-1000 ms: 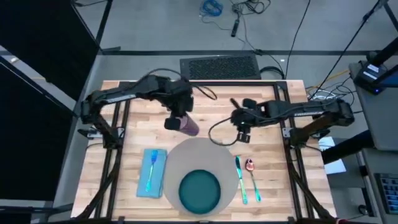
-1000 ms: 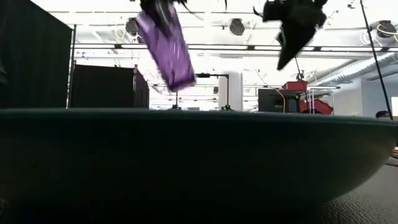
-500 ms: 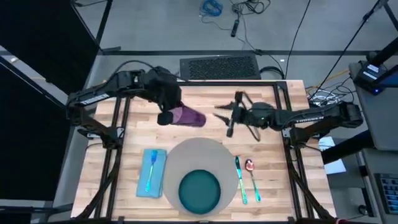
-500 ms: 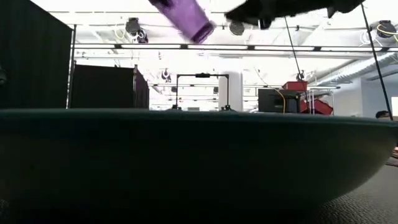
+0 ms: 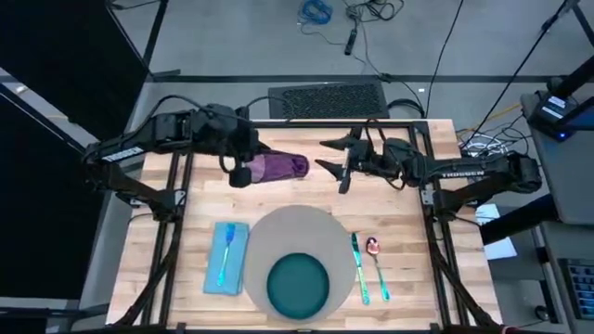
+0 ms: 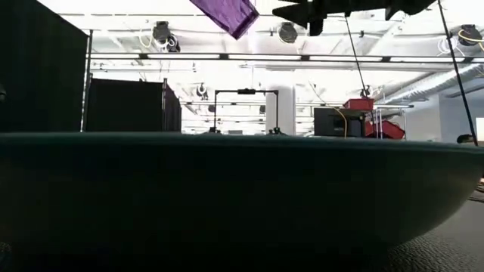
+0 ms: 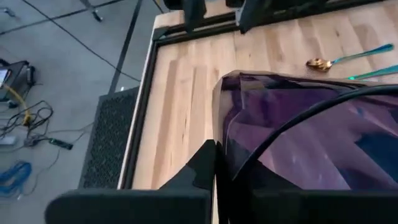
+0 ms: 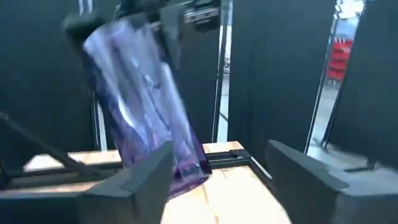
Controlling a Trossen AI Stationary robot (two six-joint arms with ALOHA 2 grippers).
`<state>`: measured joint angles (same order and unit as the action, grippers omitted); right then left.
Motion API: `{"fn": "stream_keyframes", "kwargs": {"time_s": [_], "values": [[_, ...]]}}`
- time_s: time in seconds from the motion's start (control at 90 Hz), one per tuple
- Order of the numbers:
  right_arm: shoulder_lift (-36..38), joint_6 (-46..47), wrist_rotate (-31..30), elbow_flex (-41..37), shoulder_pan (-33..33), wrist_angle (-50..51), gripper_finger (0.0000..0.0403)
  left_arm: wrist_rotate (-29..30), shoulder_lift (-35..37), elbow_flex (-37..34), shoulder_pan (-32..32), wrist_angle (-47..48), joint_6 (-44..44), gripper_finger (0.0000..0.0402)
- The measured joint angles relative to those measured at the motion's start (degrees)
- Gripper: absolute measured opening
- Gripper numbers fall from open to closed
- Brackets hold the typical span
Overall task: Set table place
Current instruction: Put the purple glass on the gray placemat to the top of the green plate
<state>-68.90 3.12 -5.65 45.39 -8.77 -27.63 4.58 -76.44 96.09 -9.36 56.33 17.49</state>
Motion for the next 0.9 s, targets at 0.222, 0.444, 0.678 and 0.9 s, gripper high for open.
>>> {"fn": "stream_keyframes", "kwargs": {"time_s": [0.222, 0.444, 0.678, 0.9], "values": [[-1.25, -0.60, -3.09, 0.00, -1.32, -4.92, 0.0374, 0.44, 0.06, 0.00, -0.40, -0.39, 0.87, 0.0000], [-1.20, 9.73, -11.53, 0.07, 0.04, -6.42, 0.0386, 5.92, 0.13, 0.00, -0.78, -3.62, 1.41, 0.0000], [-1.20, -2.56, 11.95, 0.07, 0.01, -4.82, 0.0381, 3.00, 0.13, 0.00, -1.37, -6.72, 3.26, 0.0000], [-0.97, -11.98, 21.21, 1.87, 1.58, 0.46, 0.0380, -7.25, 0.13, 0.00, -1.56, -7.32, 2.50, 0.0000]]}}
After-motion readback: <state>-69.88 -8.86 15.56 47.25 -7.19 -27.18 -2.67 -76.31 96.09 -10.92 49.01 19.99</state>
